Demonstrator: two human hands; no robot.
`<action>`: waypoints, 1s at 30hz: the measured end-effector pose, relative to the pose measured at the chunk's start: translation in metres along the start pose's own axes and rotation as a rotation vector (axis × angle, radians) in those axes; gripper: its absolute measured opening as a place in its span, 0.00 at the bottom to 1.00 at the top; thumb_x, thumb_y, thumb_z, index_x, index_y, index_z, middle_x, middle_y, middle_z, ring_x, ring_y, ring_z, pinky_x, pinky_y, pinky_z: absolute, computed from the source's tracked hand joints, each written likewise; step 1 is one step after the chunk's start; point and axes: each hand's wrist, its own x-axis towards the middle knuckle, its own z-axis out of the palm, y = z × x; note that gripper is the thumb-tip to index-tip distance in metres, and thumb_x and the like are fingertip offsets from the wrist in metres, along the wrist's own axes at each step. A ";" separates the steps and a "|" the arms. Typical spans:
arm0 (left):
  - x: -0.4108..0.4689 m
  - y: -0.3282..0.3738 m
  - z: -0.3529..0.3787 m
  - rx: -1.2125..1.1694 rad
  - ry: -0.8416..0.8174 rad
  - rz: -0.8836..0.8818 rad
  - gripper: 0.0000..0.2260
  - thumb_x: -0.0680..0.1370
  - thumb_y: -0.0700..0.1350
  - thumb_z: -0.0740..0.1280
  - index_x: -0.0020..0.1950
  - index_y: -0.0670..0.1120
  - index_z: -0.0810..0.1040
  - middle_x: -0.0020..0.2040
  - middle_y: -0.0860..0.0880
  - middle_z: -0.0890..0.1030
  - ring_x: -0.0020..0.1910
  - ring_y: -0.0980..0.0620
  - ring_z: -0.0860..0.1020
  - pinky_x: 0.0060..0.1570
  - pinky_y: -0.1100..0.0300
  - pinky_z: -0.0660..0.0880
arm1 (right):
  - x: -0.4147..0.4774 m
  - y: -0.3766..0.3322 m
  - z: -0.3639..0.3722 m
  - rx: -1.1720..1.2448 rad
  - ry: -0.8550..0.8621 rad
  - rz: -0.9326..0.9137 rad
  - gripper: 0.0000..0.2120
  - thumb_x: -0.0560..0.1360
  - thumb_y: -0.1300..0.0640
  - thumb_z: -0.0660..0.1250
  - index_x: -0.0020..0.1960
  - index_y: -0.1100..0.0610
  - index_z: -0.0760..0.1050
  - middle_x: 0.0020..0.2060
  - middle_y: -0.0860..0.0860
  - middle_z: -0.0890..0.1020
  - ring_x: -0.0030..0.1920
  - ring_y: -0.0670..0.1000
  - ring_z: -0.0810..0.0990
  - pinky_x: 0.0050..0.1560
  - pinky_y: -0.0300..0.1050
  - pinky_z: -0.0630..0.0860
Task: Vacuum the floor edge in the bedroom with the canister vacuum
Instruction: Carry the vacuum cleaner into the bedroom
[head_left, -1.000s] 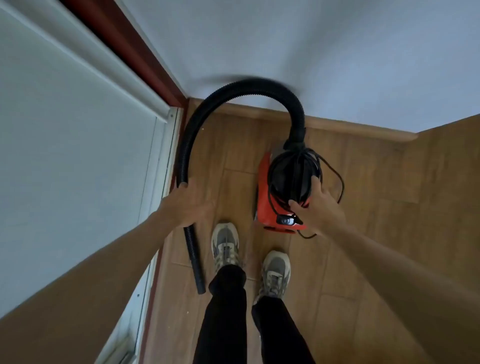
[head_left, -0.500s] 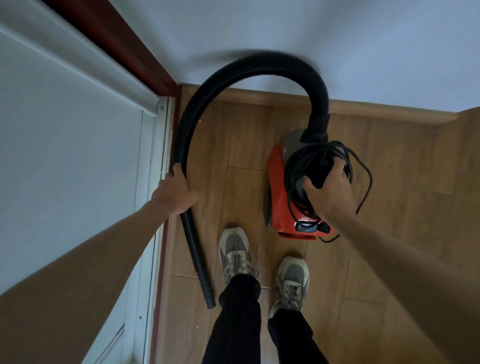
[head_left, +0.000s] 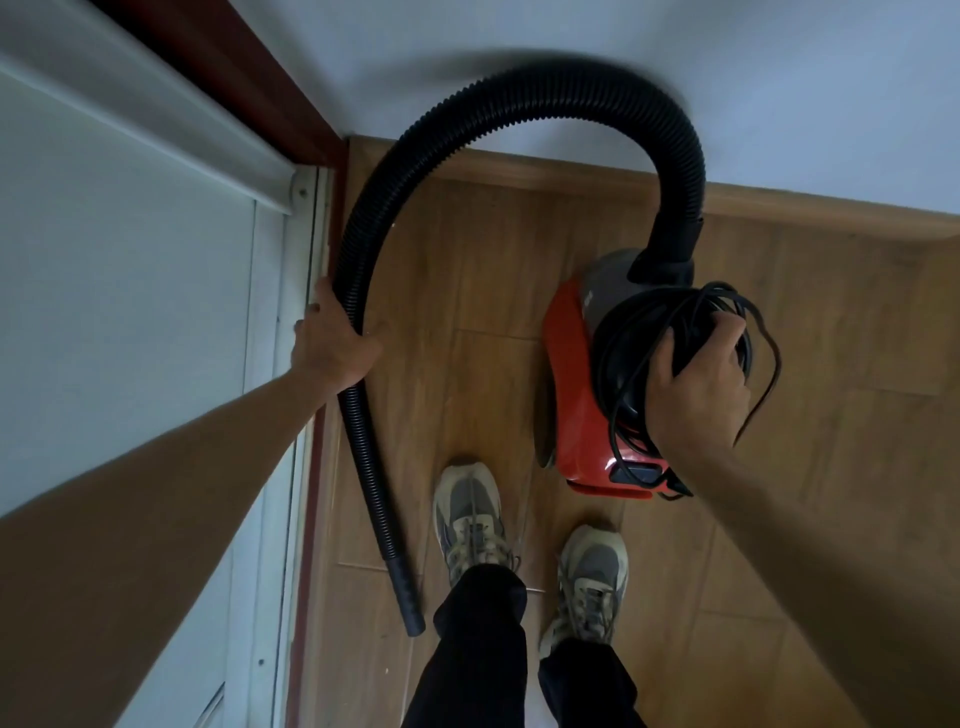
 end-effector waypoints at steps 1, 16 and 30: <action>0.002 0.000 0.002 0.004 0.008 -0.016 0.37 0.68 0.60 0.67 0.73 0.49 0.60 0.60 0.42 0.77 0.55 0.39 0.78 0.51 0.39 0.80 | 0.000 0.000 0.000 0.016 0.008 -0.003 0.18 0.82 0.48 0.57 0.65 0.60 0.63 0.55 0.60 0.80 0.49 0.62 0.80 0.42 0.50 0.72; -0.044 -0.010 0.006 -0.251 0.136 0.223 0.17 0.83 0.50 0.64 0.67 0.43 0.67 0.54 0.45 0.80 0.47 0.47 0.80 0.36 0.64 0.75 | -0.006 -0.007 -0.013 0.184 -0.071 -0.005 0.18 0.84 0.51 0.58 0.69 0.59 0.64 0.37 0.38 0.71 0.33 0.39 0.73 0.34 0.36 0.72; -0.124 0.012 -0.040 -0.115 0.249 0.087 0.16 0.83 0.55 0.61 0.66 0.47 0.67 0.45 0.49 0.79 0.35 0.48 0.77 0.31 0.59 0.70 | -0.041 -0.023 -0.073 0.096 -0.127 -0.117 0.18 0.84 0.52 0.58 0.69 0.60 0.63 0.35 0.46 0.71 0.33 0.49 0.74 0.34 0.49 0.75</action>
